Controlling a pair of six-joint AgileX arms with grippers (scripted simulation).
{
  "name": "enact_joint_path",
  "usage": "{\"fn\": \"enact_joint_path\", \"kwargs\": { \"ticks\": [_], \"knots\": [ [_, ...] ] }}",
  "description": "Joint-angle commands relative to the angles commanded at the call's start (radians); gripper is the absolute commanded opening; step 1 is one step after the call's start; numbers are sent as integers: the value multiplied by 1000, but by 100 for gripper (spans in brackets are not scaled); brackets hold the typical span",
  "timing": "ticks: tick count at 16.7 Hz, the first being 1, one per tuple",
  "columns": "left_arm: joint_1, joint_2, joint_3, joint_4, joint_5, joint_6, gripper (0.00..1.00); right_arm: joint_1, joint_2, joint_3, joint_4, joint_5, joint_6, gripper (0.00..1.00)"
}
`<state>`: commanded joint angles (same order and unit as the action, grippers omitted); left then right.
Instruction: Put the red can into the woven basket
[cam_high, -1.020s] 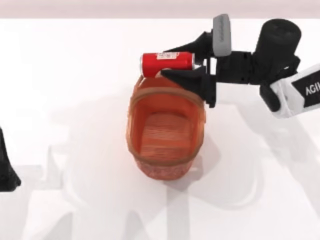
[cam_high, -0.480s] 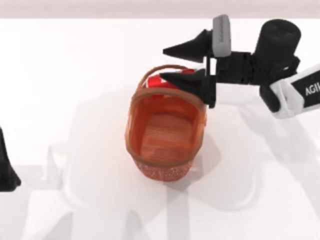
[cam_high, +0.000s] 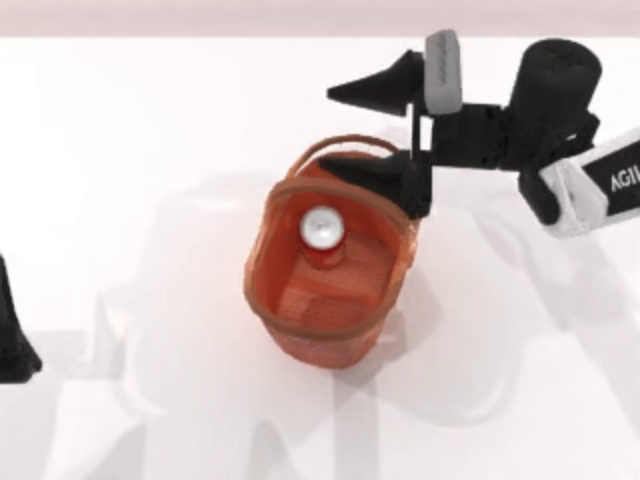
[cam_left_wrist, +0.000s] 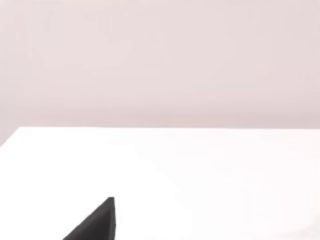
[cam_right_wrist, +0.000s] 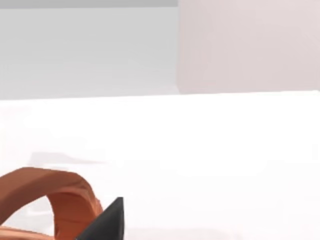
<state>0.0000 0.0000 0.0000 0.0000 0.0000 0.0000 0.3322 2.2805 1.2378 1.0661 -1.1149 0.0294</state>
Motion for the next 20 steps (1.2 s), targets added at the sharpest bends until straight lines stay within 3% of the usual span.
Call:
{"fn": "enact_joint_path", "kwargs": {
  "ticks": [5,9,14,20],
  "knots": [
    [-12,29,26,-28,3,16,100,-6,-29,-19,-14,11,-3,100],
    [-79,205,189,-188,19,109,100,-27,-192,-130,-96,83,-14,100],
    [-217,596,571,-519,46,309,100,-84,-549,-360,-274,264,-27,100],
    [-402,1201,1183,-975,64,605,100,-171,-1107,-693,-555,563,-30,100]
  ]
}}
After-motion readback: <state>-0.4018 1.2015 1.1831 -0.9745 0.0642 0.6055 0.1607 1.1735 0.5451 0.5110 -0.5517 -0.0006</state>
